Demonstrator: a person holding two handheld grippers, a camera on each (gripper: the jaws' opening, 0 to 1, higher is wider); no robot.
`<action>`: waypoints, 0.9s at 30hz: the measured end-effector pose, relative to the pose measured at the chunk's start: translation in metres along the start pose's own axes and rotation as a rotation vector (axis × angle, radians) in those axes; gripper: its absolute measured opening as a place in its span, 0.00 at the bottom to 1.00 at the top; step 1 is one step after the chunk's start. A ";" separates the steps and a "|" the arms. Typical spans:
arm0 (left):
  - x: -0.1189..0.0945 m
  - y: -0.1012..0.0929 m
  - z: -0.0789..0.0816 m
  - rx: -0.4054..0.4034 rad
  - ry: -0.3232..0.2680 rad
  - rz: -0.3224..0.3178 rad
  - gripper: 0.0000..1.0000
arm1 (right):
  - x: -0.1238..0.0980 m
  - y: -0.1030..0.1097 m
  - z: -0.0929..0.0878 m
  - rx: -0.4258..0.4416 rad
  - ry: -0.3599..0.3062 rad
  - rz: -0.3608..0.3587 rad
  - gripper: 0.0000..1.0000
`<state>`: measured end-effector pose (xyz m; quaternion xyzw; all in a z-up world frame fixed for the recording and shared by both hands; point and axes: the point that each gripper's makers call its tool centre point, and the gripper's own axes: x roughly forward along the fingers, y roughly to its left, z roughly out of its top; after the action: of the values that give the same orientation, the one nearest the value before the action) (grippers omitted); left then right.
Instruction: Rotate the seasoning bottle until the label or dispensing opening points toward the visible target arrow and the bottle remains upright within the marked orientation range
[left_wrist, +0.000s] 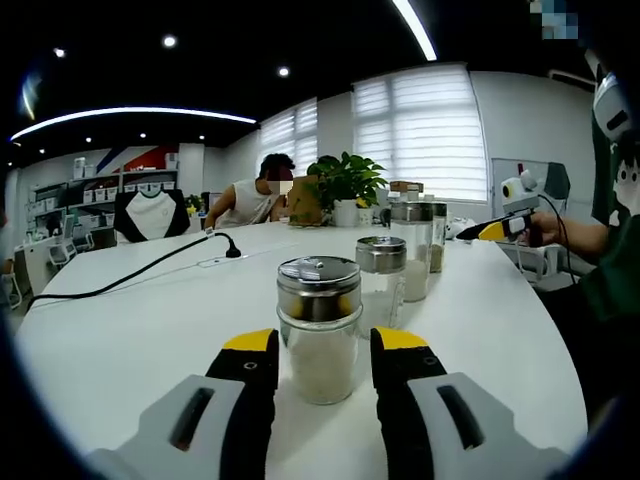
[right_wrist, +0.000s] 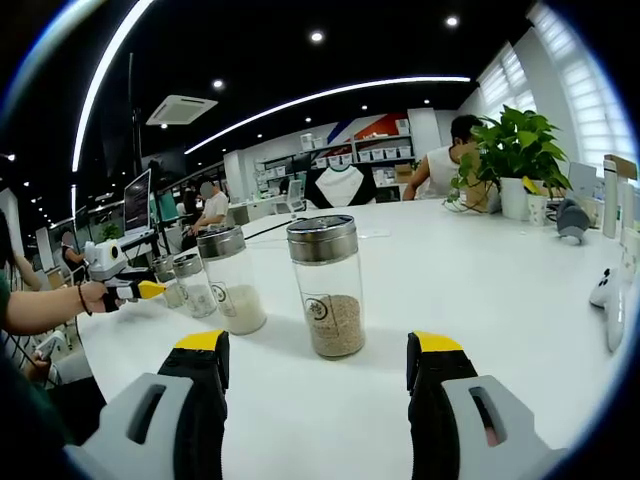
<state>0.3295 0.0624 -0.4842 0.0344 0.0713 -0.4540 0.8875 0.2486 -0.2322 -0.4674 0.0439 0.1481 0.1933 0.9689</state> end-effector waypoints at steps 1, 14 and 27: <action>-0.002 0.004 -0.003 0.005 0.017 0.027 0.41 | 0.000 0.000 0.000 -0.003 0.003 0.001 0.73; -0.023 0.005 0.009 -0.008 0.010 0.257 0.50 | 0.001 0.001 0.002 -0.008 -0.004 0.003 0.73; -0.020 -0.001 0.008 -0.089 -0.009 0.447 0.51 | 0.003 0.001 0.003 -0.007 0.001 0.005 0.73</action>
<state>0.3180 0.0774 -0.4727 0.0081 0.0778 -0.2425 0.9670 0.2518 -0.2302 -0.4648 0.0410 0.1477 0.1963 0.9685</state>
